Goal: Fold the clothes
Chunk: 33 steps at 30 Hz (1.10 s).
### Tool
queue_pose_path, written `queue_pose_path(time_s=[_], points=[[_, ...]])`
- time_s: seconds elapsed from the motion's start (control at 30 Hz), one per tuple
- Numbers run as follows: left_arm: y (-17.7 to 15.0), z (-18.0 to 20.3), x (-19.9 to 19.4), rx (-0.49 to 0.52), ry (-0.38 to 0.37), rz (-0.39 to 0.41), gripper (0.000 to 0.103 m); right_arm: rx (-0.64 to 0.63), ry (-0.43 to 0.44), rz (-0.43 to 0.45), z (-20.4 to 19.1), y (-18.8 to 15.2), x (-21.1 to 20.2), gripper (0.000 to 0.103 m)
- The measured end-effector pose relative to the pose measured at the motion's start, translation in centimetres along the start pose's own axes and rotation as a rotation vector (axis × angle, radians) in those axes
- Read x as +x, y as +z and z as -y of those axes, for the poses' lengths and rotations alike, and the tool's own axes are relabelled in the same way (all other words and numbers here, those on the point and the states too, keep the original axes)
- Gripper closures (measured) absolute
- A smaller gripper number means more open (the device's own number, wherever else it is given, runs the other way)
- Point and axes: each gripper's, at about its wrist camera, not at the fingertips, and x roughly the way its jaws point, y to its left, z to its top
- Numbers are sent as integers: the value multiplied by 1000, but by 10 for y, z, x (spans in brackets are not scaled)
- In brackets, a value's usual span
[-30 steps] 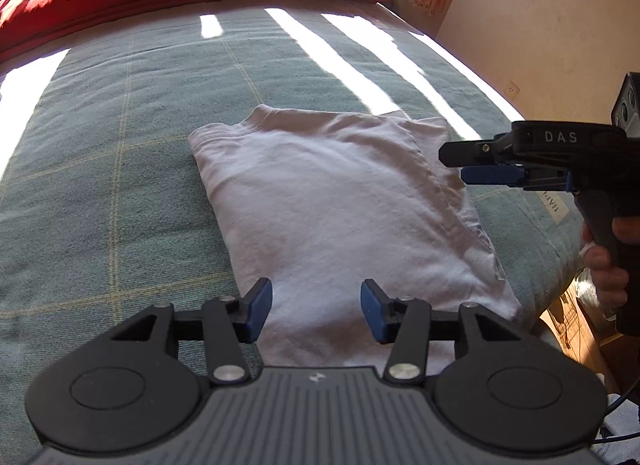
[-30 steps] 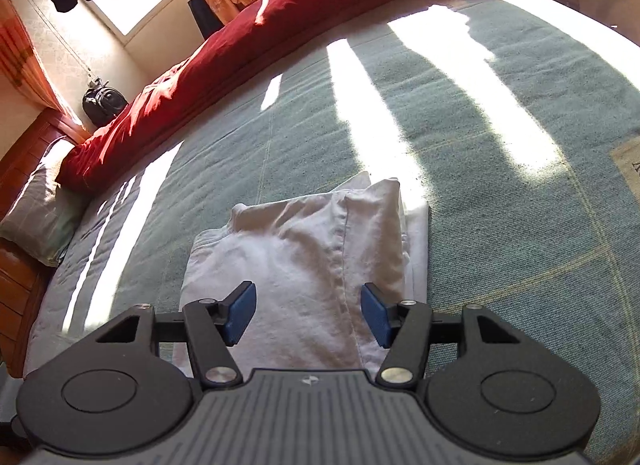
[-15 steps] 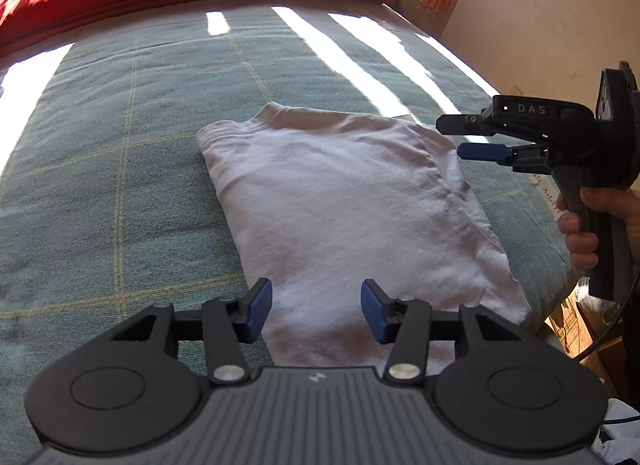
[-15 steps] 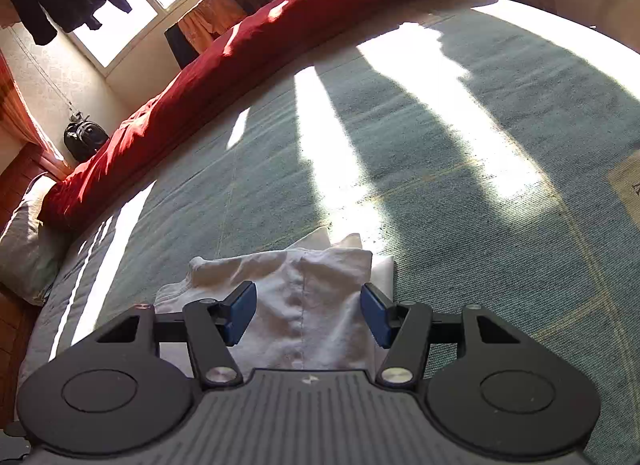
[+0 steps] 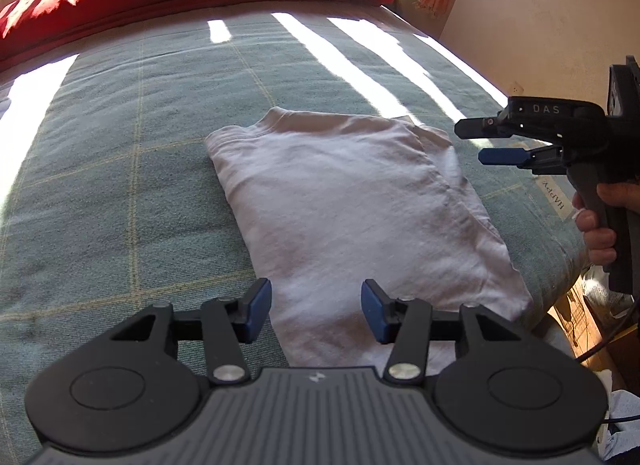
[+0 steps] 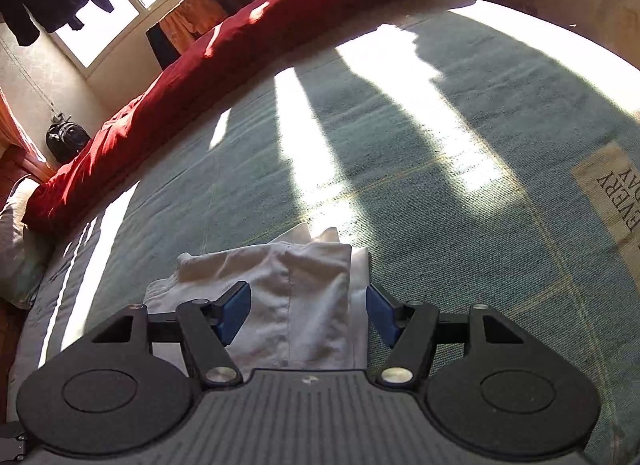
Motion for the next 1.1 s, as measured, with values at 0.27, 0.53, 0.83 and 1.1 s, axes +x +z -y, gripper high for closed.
queue_pose_path(time_s=[0.27,0.53,0.83,1.1], points=[[-9,16,-19,48,7,2,52,204,209,-192,2,-50,-1,29],[-24,19,-33,61,-23,15,51,117,51,-133,0,-64,-38,28],[-53,40,1,99,-76,-107,50,79,69,-99,-14,-63,-60,27],[-66,29,-21,71,-94,-97,50,103,59,-62,-4,-61,-74,26]])
